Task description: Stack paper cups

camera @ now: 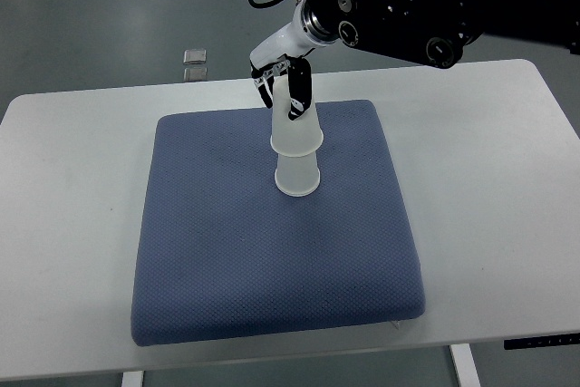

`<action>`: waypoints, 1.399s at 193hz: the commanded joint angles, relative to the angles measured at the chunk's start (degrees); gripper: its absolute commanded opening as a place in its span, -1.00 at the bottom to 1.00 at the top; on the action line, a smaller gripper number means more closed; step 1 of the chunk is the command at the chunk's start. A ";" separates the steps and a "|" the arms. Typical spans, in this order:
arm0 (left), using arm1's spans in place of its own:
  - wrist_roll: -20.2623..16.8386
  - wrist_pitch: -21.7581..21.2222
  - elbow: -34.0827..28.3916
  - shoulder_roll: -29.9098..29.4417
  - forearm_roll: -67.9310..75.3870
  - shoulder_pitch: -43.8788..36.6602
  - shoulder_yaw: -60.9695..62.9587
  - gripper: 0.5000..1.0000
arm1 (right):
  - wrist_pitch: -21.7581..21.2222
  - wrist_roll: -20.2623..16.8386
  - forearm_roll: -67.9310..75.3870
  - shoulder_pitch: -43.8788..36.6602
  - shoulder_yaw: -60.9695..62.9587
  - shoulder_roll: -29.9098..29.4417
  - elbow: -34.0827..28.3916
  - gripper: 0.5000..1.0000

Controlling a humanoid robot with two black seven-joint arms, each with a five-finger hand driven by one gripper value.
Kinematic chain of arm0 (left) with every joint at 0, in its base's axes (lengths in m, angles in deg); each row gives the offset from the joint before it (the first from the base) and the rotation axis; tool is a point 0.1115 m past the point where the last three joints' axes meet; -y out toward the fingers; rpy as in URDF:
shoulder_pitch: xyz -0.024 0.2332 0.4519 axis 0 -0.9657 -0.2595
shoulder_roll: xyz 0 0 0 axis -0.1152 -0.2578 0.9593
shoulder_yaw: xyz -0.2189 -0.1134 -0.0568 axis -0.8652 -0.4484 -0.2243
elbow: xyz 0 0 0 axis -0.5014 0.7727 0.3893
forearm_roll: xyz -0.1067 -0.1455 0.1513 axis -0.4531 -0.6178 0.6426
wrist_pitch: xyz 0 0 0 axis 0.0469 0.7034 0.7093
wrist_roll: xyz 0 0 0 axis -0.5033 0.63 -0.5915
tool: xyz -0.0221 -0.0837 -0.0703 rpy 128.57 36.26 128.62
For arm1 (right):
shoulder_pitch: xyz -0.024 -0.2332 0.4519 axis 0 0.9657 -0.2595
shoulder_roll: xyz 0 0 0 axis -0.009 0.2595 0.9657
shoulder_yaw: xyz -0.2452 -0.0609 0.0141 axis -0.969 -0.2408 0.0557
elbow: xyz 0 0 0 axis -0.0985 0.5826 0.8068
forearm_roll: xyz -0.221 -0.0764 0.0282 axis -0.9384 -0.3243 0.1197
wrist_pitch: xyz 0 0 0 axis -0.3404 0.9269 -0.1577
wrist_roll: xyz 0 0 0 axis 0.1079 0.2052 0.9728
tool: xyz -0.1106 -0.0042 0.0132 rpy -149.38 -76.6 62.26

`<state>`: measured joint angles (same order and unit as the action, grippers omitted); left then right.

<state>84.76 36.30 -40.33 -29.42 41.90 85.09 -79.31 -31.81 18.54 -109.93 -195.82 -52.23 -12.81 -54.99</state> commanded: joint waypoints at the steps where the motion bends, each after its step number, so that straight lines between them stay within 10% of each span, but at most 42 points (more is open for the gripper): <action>1: 0.00 -0.01 0.01 0.00 0.00 -0.03 0.00 1.00 | 0.21 -0.02 -0.58 0.78 0.00 0.00 0.19 -0.50; 134: 0.00 -0.01 -0.08 0.00 0.00 -0.03 0.09 1.00 | 3.55 -0.02 -1.02 5.96 0.17 -1.49 2.83 -0.41; 155: 0.00 -0.01 0.01 0.00 0.00 -0.03 0.09 1.00 | 3.81 -0.02 -1.02 7.54 0.26 -1.49 3.53 -0.26; 190: 0.00 -0.01 0.01 0.00 0.00 -0.03 0.18 1.00 | 5.31 0.07 -0.58 10.09 1.23 -1.49 5.47 0.60; 270: 0.00 -0.01 0.36 0.00 0.00 0.06 0.35 1.00 | 5.39 0.69 10.57 12.11 20.65 6.94 16.27 0.65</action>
<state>84.76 36.30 -40.01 -29.42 41.90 85.14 -78.97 -27.11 18.91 -104.61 -187.96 -37.37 -9.03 -43.82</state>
